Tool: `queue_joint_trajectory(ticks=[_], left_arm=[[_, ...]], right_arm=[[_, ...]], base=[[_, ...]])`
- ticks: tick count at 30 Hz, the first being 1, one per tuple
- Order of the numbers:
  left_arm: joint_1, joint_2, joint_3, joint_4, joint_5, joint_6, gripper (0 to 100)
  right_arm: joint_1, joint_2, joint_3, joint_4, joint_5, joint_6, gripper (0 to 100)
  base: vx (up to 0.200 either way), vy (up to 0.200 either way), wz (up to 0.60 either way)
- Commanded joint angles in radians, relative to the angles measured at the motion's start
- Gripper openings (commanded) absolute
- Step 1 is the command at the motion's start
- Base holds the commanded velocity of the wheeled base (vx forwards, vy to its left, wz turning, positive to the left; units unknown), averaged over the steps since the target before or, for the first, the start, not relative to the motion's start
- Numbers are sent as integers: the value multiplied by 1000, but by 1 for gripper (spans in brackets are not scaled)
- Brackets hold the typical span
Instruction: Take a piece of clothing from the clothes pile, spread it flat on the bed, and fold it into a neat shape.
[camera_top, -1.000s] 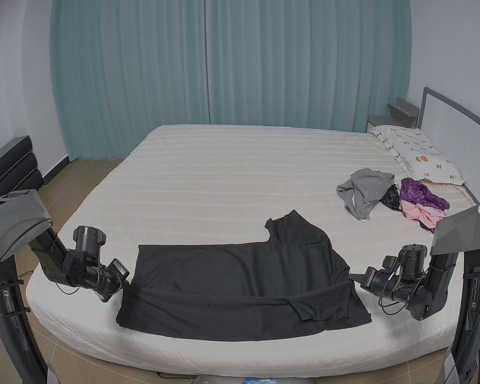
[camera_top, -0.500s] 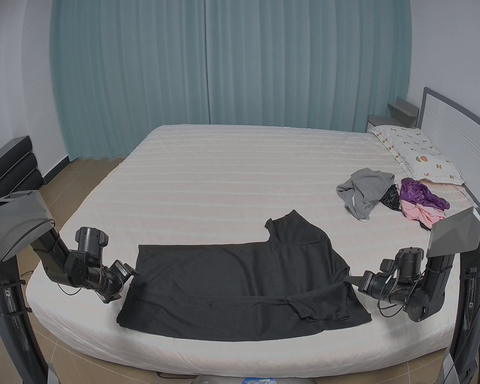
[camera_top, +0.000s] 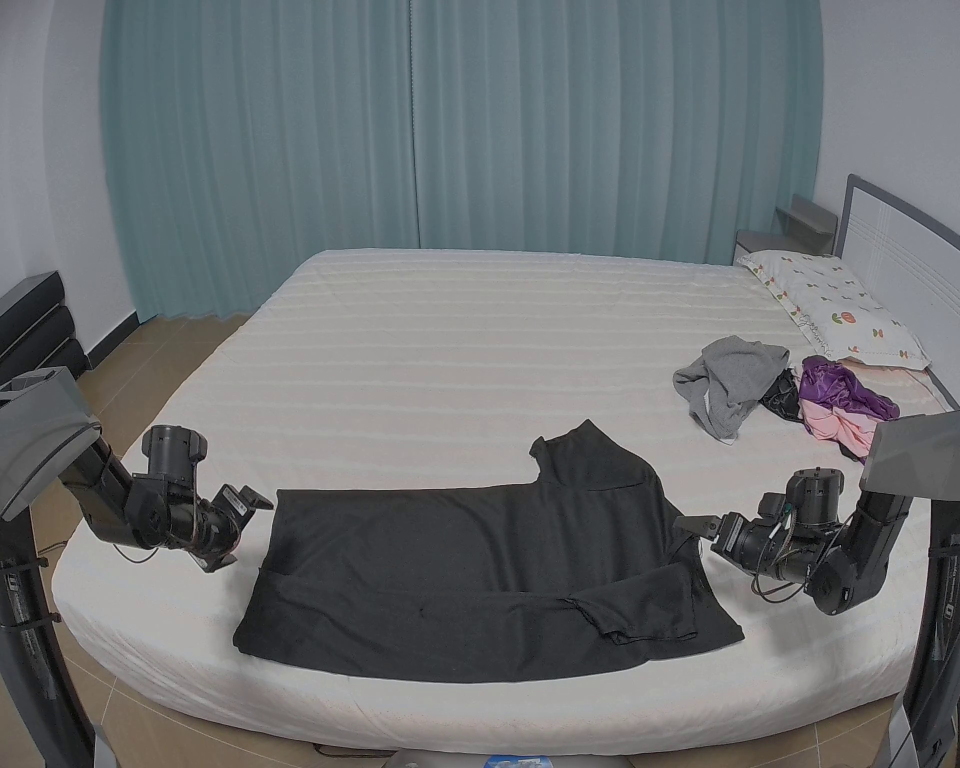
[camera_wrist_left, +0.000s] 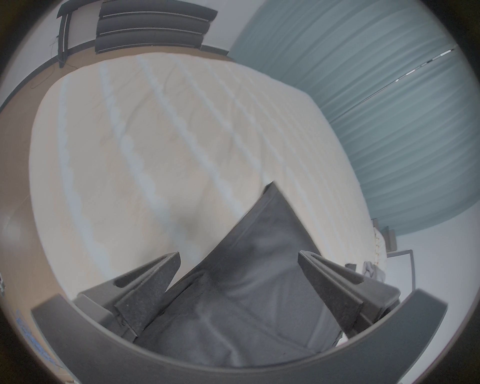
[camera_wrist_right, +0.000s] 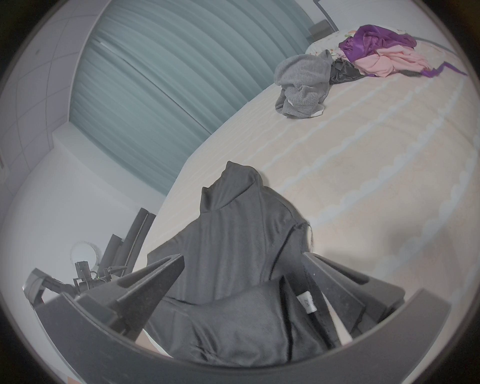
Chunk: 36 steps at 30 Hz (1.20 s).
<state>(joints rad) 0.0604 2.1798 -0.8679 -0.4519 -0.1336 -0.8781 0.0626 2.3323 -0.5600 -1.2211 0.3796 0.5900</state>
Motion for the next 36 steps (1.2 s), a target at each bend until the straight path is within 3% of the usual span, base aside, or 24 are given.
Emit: queue_joint_trajectory(ticks=[1,3,5,9,14,36], left_arm=[[-2,80,-164,4,-32,10,100],[-2,97,-194,6,-44,18,100],[2,166,-295,15,-103,54,100],[-1,242,-404,15,-119,111,100],[-10,345,-548,32,-116,142,100],[-27,399,-596,21,-14,180,100]], right_arm=[[22,-13,-70,37,-1,86,100],[22,-10,-72,37,-1,97,100],[20,-1,-77,35,2,162,100],[13,-2,-80,38,15,258,100],[14,1,-77,48,22,278,100],[33,27,-74,51,24,280,100]], base=[[0,0,0],[0,0,0],[0,0,0],[0,0,0],[0,0,0],[0,0,0]])
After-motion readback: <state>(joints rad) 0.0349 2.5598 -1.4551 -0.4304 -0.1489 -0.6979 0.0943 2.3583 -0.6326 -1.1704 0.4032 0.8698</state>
